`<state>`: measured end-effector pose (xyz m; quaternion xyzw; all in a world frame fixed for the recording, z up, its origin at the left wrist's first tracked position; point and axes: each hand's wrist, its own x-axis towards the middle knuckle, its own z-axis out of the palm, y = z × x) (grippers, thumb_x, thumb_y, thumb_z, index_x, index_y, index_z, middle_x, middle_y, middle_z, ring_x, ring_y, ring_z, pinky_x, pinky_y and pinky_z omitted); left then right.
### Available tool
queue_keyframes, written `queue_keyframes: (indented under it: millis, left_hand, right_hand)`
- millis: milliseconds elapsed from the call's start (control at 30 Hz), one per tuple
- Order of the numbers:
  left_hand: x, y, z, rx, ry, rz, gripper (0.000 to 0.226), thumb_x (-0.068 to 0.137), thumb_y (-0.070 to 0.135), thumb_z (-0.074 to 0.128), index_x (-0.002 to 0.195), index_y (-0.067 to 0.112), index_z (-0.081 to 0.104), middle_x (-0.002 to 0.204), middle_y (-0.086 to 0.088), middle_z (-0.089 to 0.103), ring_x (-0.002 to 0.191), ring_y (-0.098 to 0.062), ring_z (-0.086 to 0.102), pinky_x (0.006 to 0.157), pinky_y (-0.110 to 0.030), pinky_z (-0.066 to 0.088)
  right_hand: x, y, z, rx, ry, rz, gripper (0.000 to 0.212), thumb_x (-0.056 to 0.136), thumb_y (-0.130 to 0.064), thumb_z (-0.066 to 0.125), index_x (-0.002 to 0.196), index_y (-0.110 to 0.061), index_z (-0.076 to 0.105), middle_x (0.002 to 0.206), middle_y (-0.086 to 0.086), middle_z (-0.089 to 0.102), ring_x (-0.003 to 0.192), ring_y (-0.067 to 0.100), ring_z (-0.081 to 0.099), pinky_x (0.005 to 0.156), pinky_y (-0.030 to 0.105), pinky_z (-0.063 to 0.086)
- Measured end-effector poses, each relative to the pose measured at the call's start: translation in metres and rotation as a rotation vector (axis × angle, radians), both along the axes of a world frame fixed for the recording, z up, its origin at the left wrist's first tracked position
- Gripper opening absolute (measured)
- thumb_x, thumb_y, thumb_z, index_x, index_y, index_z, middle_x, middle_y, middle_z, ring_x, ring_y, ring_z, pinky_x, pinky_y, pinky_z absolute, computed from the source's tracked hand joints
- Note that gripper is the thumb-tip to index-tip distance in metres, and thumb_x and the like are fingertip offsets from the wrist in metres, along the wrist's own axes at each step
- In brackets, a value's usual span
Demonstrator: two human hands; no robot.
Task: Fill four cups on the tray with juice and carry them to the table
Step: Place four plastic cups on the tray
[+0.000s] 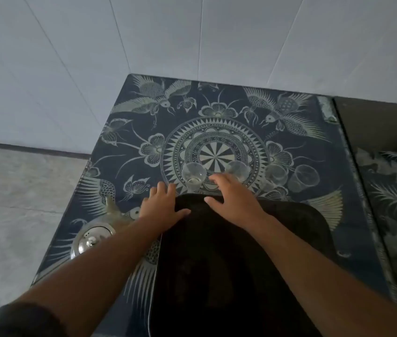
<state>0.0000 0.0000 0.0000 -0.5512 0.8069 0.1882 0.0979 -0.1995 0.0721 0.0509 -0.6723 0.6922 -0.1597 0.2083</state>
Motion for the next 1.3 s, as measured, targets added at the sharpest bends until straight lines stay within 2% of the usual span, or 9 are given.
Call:
queue_keyframes:
  millis: [100, 200, 300, 467, 600, 800, 1067, 1200, 1300]
  left_hand:
    - [0.001, -0.009, -0.013, 0.006, -0.014, -0.010, 0.099, 0.083, 0.076, 0.061, 0.156, 0.019, 0.025, 0.160, -0.012, 0.026, 0.150, -0.036, 0.026, 0.115, -0.059, 0.040]
    - [-0.001, -0.016, -0.024, 0.032, -0.019, -0.037, 0.108, 0.082, 0.081, 0.058, 0.162, 0.022, 0.014, 0.170, -0.014, 0.008, 0.158, -0.038, 0.006, 0.121, -0.066, 0.025]
    - [0.002, -0.022, -0.030, 0.076, -0.030, -0.049, 0.114, 0.082, 0.081, 0.057, 0.165, 0.027, 0.002, 0.173, -0.011, -0.011, 0.159, -0.039, -0.009, 0.122, -0.072, 0.015]
    - [-0.003, -0.024, -0.038, 0.113, -0.056, -0.065, 0.114, 0.081, 0.083, 0.055, 0.165, 0.033, -0.005, 0.173, -0.006, -0.019, 0.158, -0.039, -0.018, 0.117, -0.080, 0.010]
    - [-0.005, -0.024, -0.040, 0.125, -0.092, -0.075, 0.114, 0.083, 0.083, 0.054, 0.164, 0.034, -0.008, 0.172, -0.006, -0.023, 0.157, -0.040, -0.021, 0.117, -0.081, 0.010]
    - [-0.008, -0.024, -0.043, 0.116, -0.079, -0.057, 0.113, 0.083, 0.081, 0.056, 0.165, 0.034, -0.006, 0.173, -0.005, -0.022, 0.157, -0.040, -0.021, 0.117, -0.081, 0.010]
    - [-0.007, -0.024, -0.044, 0.107, -0.074, -0.066, 0.111, 0.082, 0.081, 0.056, 0.164, 0.035, -0.004, 0.173, -0.006, -0.022, 0.157, -0.041, -0.020, 0.115, -0.081, 0.010]
    - [-0.007, -0.023, -0.044, 0.103, -0.069, -0.062, 0.111, 0.083, 0.081, 0.055, 0.164, 0.034, -0.004, 0.173, -0.005, -0.022, 0.157, -0.041, -0.020, 0.116, -0.081, 0.009]
    - [-0.007, -0.023, -0.044, 0.111, -0.076, -0.065, 0.111, 0.083, 0.081, 0.055, 0.164, 0.034, -0.005, 0.172, -0.005, -0.023, 0.157, -0.041, -0.021, 0.115, -0.081, 0.009]
  right_hand:
    - [0.006, -0.020, -0.005, -0.097, -0.001, -0.012, 0.064, 0.091, -0.042, 0.066, 0.145, -0.018, 0.041, 0.140, -0.002, 0.042, 0.119, 0.015, 0.051, 0.089, 0.036, 0.053]
    - [0.011, -0.036, -0.013, -0.135, -0.004, -0.002, 0.073, 0.088, -0.040, 0.069, 0.150, -0.018, 0.035, 0.149, 0.001, 0.034, 0.135, 0.018, 0.040, 0.096, 0.035, 0.049]
    - [0.014, -0.047, -0.022, -0.091, 0.019, 0.005, 0.084, 0.086, -0.042, 0.072, 0.154, -0.019, 0.029, 0.157, 0.004, 0.026, 0.145, 0.022, 0.028, 0.102, 0.036, 0.041]
    - [0.014, -0.059, -0.035, 0.003, 0.028, -0.001, 0.095, 0.084, -0.043, 0.076, 0.157, -0.020, 0.019, 0.162, 0.005, 0.017, 0.149, 0.025, 0.022, 0.109, 0.044, 0.041]
    - [0.017, -0.063, -0.042, 0.022, 0.001, -0.005, 0.099, 0.085, -0.042, 0.075, 0.159, -0.016, 0.014, 0.163, 0.006, 0.017, 0.150, 0.023, 0.023, 0.113, 0.045, 0.040]
    - [0.024, -0.065, -0.045, 0.020, -0.079, -0.018, 0.094, 0.091, -0.035, 0.070, 0.160, -0.013, 0.009, 0.161, 0.005, 0.024, 0.143, 0.020, 0.034, 0.103, 0.027, 0.034]
    - [0.028, -0.068, -0.047, 0.001, -0.081, -0.057, 0.082, 0.093, -0.035, 0.068, 0.157, -0.009, 0.024, 0.152, 0.004, 0.033, 0.132, 0.019, 0.047, 0.099, 0.028, 0.043]
    - [0.023, -0.065, -0.042, -0.008, -0.093, -0.064, 0.079, 0.091, -0.035, 0.069, 0.155, -0.009, 0.029, 0.148, 0.003, 0.036, 0.128, 0.017, 0.048, 0.095, 0.024, 0.040]
    - [0.021, -0.057, -0.033, -0.035, -0.097, -0.067, 0.078, 0.090, -0.036, 0.070, 0.153, -0.010, 0.032, 0.145, 0.001, 0.039, 0.125, 0.014, 0.049, 0.094, 0.027, 0.046]
